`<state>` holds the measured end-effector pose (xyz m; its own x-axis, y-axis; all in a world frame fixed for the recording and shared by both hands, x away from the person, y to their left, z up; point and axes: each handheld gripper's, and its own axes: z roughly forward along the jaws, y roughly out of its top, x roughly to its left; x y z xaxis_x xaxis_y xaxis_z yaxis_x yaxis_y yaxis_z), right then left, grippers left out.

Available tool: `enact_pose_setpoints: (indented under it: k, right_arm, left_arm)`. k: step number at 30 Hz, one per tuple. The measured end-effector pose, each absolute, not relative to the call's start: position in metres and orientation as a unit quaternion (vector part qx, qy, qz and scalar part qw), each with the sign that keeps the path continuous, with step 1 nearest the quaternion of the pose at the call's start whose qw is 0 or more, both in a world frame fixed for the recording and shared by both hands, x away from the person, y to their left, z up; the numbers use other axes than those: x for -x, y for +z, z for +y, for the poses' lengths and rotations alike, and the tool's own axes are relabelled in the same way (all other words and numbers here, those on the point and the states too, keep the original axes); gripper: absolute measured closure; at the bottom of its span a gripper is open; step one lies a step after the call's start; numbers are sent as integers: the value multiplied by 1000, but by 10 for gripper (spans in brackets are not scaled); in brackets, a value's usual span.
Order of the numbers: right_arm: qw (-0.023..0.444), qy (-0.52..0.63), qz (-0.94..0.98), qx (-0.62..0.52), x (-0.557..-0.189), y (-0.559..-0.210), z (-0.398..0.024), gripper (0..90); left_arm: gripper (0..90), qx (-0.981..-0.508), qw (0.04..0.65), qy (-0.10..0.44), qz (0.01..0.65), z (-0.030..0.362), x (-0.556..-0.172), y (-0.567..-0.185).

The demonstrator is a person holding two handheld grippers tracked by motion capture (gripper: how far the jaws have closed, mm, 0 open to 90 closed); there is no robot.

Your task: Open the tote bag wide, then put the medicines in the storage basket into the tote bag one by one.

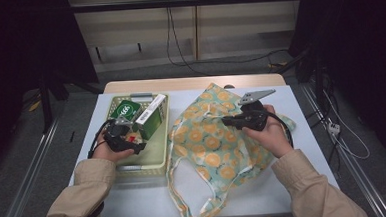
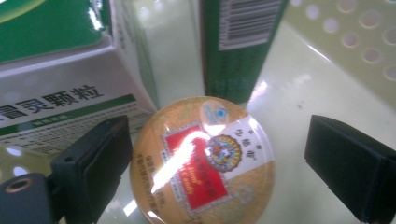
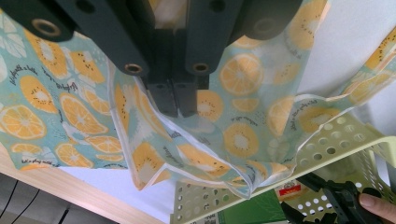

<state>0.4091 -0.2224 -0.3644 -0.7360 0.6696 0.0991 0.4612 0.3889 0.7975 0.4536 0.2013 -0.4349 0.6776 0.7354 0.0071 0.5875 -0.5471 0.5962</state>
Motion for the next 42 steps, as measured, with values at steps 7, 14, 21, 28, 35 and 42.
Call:
enact_pose_setpoints:
  k: [7, 14, 21, 28, 35, 42]
  right_arm:
    - [120, 433, 824, -344, -409, -365, -225, 900]
    - [119, 434, 824, -344, -409, -366, -225, 900]
    - [120, 434, 824, -344, -408, -366, -226, 900]
    - [120, 432, 824, -347, -408, -368, -227, 900]
    - [117, 432, 824, -348, -410, -369, -226, 900]
    - [116, 431, 824, -350, -412, -371, -226, 900]
  left_arm:
    - [115, -876, 254, 131, 387, 198, -456, -440]
    - [201, -877, 247, 124, 393, 198, -458, -439]
    - [206, -867, 285, 102, 396, 200, -458, -432]
    - [206, -861, 301, 91, 399, 193, -460, -419]
    - [206, -851, 318, 102, 406, 198, -463, -396]
    - [206, -850, 316, 96, 411, 195, -459, -366]
